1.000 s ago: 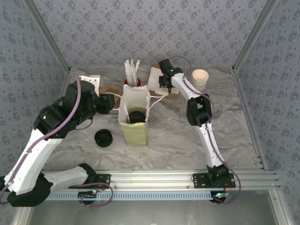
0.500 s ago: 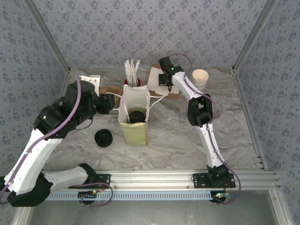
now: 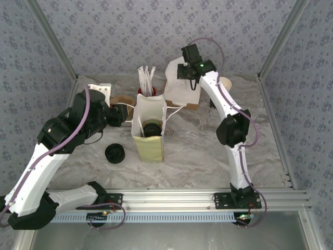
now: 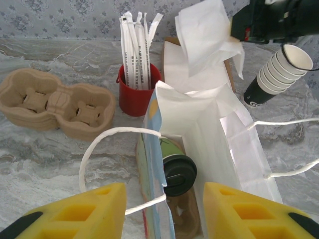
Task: Pack the takeout coffee
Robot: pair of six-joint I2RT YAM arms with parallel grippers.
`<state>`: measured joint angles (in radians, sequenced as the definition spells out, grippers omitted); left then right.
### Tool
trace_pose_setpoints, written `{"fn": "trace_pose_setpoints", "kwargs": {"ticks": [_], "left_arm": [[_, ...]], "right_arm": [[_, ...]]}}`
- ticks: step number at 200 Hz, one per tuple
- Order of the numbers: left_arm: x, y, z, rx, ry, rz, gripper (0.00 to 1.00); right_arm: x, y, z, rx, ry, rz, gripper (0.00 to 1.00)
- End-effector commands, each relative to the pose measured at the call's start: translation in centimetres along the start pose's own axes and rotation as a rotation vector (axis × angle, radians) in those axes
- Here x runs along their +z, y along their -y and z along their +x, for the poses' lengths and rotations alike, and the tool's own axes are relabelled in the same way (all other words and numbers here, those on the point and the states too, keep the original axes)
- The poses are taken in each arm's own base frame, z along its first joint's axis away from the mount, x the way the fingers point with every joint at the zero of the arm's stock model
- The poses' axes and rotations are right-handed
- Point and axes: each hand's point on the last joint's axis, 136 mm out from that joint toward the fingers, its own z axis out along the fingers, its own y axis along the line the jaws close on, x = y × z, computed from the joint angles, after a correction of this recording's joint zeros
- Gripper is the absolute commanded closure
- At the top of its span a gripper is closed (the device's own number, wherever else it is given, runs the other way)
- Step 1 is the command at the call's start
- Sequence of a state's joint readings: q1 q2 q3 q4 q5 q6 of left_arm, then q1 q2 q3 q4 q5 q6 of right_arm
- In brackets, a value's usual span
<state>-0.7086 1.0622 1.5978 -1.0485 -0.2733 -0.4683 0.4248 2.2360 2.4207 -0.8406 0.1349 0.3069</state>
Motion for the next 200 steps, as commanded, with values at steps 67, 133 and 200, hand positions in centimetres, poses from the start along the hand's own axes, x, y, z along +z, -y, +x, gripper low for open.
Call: {"fn": "trace_pose_setpoints", "kwargs": {"ticks": [67,133,200], "left_arm": [[-0.3,0.5,-0.3,0.031,0.014,0.034,0.54],[-0.7,2.6,-1.5,0.061,0.045,0.141,0.50],[-2.5,4.1,-2.6,0.070,0.086,0.236,0.47]], "right_arm": [[-20.5,-6.5,-4.8,-0.106,0.221,-0.294,1.00],[-30.2,-11.2,-0.2,-0.148,0.195,-0.573,1.00],[-32.2,-13.4,5.1,-0.124,0.062,-0.705,1.00]]}}
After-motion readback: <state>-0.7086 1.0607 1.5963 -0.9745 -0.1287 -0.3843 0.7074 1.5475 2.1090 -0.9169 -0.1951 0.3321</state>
